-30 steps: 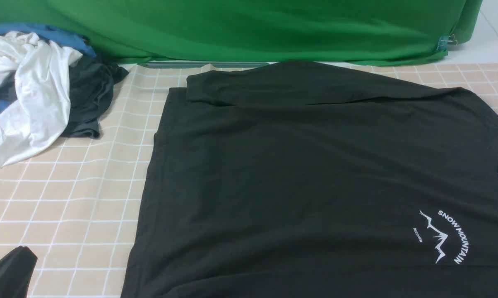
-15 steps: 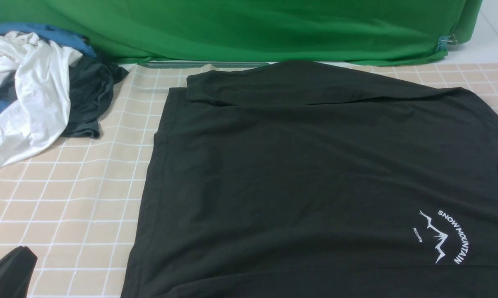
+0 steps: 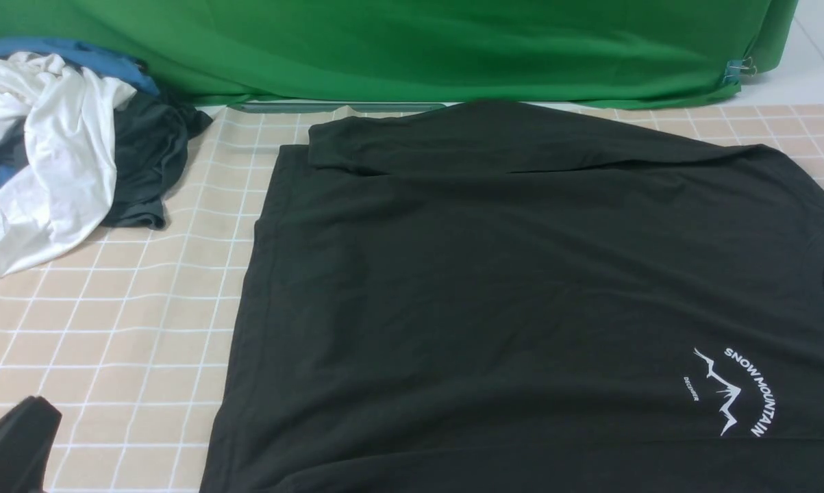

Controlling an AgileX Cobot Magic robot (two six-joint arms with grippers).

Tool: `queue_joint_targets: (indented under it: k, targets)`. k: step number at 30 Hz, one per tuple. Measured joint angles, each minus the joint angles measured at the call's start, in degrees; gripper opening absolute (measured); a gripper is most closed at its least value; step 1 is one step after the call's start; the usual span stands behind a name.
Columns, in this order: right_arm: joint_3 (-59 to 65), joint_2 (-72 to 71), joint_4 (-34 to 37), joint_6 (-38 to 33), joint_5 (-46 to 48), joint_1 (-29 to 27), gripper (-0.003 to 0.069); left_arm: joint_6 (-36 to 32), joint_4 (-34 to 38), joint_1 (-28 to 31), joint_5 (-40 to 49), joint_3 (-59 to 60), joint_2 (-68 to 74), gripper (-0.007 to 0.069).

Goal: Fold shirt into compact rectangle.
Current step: 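Grasp the left edge of the dark T-shirt lying flat on the table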

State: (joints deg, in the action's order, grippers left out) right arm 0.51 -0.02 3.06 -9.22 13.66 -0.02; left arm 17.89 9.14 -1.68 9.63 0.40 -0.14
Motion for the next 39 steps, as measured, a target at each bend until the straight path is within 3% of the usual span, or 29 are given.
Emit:
queue_joint_targets:
  k: [2,5,14,19,22,26,29,32,33,35,36,37,39]
  targets:
    - [0.0,0.0,0.0,0.0,0.0,0.0,0.0239,2.5,7.5,0.0,-2.9,0.0,0.0,0.0013]
    - [0.0,0.0,0.0,0.0,-0.3,0.0,0.0239,3.7,13.1,0.0,-6.6,0.0,0.0,0.0013]
    - [0.0,0.0,0.0,0.0,-0.9,0.0,0.0239,7.4,15.2,0.0,-20.2,0.0,0.0,0.0013]
    - [0.0,0.0,9.7,6.0,-7.0,0.0,0.0239,20.9,12.9,0.0,-35.9,0.0,0.0,0.0013]
    - [0.0,0.0,14.4,15.7,-13.7,0.0,0.0239,30.7,7.4,0.0,-35.9,-2.8,-0.1,0.0013]
    - [0.0,0.0,16.0,24.2,-19.3,0.0,0.0237,38.7,-3.5,0.0,-21.3,-14.7,2.4,0.0013]
    - [0.0,0.0,16.1,25.8,-20.9,0.0,0.0234,37.8,-9.1,0.0,-5.5,-25.2,8.9,0.0013]
    - [0.0,0.0,16.2,26.2,-22.5,0.0,0.0235,28.2,-8.4,0.0,10.8,-34.2,16.4,0.0013]
    - [0.0,0.0,16.2,27.2,-25.4,0.0,0.0235,19.3,-5.9,0.0,23.2,-39.8,22.3,0.0013]
    - [-0.4,0.0,16.3,29.2,-27.8,0.1,0.0231,12.9,-1.2,0.0,34.7,-44.0,29.9,0.0013]
    - [-0.8,0.0,16.4,29.6,-27.5,0.1,0.023,11.8,-0.7,0.0,35.8,-44.6,30.7,0.0013]
    - [-2.9,-0.1,16.5,30.7,-25.1,0.5,0.0211,7.9,2.8,0.0,43.0,-46.1,36.0,0.0013]
    - [-10.9,0.3,16.4,29.6,-15.4,1.9,0.0148,0.1,8.0,0.0,47.4,-46.2,43.3,0.0013]
